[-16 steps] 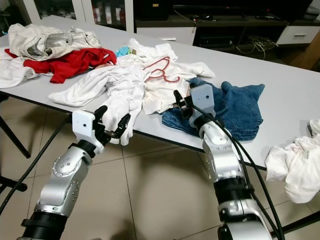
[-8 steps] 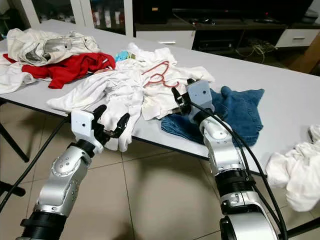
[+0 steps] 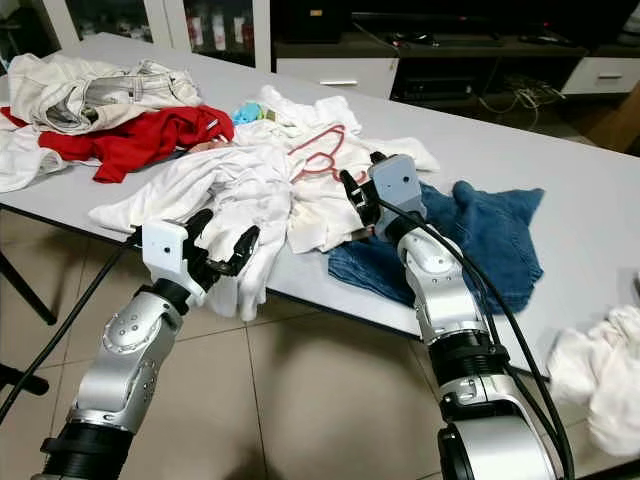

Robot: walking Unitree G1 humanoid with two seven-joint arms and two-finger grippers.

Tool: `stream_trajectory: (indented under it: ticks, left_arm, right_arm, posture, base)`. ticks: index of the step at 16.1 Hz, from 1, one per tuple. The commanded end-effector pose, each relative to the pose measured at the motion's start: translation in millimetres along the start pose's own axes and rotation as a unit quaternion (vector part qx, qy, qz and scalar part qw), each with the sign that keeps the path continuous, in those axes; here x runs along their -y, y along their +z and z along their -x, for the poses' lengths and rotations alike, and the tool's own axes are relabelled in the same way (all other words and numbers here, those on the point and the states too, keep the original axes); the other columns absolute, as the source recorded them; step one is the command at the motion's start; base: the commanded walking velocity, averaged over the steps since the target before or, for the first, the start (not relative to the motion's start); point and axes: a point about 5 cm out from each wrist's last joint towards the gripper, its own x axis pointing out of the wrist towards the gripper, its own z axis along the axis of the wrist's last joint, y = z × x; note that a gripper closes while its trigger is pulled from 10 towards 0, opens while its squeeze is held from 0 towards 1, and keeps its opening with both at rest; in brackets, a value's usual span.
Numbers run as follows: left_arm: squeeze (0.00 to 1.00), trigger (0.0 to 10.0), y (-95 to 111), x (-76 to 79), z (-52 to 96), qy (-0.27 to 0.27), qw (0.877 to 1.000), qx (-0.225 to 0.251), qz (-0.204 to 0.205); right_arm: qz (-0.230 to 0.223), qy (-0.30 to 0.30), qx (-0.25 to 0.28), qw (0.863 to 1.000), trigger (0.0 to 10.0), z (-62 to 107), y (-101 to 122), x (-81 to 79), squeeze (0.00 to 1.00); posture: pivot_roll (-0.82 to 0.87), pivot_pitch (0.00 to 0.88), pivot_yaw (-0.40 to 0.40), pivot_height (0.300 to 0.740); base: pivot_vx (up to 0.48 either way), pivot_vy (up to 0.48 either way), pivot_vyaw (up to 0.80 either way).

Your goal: Hang hanger

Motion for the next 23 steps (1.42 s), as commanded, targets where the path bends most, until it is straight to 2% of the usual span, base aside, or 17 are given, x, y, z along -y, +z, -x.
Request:
stream_trajectory:
  ticks: [1, 13, 19, 23]
  left_arm:
    - [0.00, 10.0, 3.5, 1.7, -0.8, -0.004, 1.000, 0.008, -0.005]
    - [0.00, 10.0, 2.5, 2.3, -0.3, -0.004, 1.000, 0.007, -0.005]
    - [0.00, 10.0, 5.0, 3.7, 0.0, -0.006, 1.000, 0.018, 0.000]
    - [0.00, 10.0, 4.9, 3.7, 0.6, -0.007, 1.000, 0.019, -0.002]
  right_arm:
    - [0.008, 0.003, 0.000, 1.000, 10.0, -0.7, 0.9, 2.3, 0.00]
    - [0.003, 0.002, 0.001, 1.000, 10.0, -1.9, -0.1, 2.2, 0.00]
    - [0.003, 0.007, 0.001, 1.000, 10.0, -2.7, -0.3, 1.9, 0.00]
    - [0.006, 0.045, -0.014, 0.999, 10.0, -4.3, -1.6, -3.2, 0.00]
  posture:
    - [0.02, 0.000, -0.060, 0.740]
    - [0.02, 0.000, -0.061, 0.740]
    - [0.02, 0.000, -0.061, 0.740]
    - [0.02, 0.000, -0.066, 0.740]
  base:
    - [0.424, 0.000, 0.00]
    - [0.411, 0.000, 0.00]
    - [0.000, 0.000, 0.00]
    - [0.000, 0.000, 0.00]
